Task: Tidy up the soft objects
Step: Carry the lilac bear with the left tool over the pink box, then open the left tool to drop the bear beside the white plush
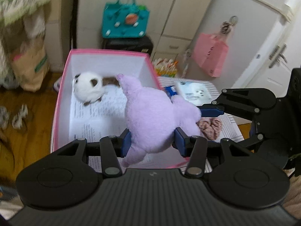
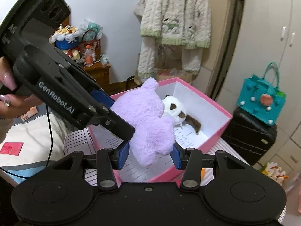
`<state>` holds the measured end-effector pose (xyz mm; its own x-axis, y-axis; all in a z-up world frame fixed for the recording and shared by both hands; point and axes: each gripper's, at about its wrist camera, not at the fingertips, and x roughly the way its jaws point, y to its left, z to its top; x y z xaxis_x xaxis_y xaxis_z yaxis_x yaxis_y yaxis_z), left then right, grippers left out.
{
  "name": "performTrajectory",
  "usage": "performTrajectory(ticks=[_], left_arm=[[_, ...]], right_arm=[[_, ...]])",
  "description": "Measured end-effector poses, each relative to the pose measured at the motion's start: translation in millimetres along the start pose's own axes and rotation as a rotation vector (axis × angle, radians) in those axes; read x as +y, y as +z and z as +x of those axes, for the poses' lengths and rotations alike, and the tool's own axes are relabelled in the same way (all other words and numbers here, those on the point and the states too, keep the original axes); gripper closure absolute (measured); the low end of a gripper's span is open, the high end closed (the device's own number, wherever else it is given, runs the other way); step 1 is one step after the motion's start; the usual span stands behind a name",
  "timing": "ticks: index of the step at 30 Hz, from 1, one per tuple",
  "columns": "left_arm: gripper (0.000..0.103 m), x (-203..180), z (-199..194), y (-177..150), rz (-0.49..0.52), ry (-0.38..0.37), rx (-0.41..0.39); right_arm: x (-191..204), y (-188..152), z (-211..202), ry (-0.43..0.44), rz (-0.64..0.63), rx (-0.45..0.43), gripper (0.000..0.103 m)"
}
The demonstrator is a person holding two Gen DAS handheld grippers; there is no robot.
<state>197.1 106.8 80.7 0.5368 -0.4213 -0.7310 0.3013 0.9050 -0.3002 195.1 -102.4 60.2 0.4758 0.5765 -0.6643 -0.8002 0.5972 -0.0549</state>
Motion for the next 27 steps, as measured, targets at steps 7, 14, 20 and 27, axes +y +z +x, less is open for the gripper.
performTrajectory(ticks=[7,14,20,27], left_arm=[[0.056,38.4,46.5,39.7,-0.063,0.069,0.149],[0.056,71.0,79.9,57.1,-0.149,0.107,0.249],[0.056,68.5,89.8,48.1,-0.105,0.176,0.256],[0.056,75.9,98.3,61.9,-0.113,0.196,0.272]], right_arm=[[-17.7,20.0,55.7,0.005,-0.051,0.074,0.051],[-40.6,32.9,93.9,0.098,-0.066,0.162,0.052],[-39.2,27.4,107.5,0.137,-0.094,0.189,0.054],[-56.8,36.2,123.7,0.14,-0.078,0.208,0.057]])
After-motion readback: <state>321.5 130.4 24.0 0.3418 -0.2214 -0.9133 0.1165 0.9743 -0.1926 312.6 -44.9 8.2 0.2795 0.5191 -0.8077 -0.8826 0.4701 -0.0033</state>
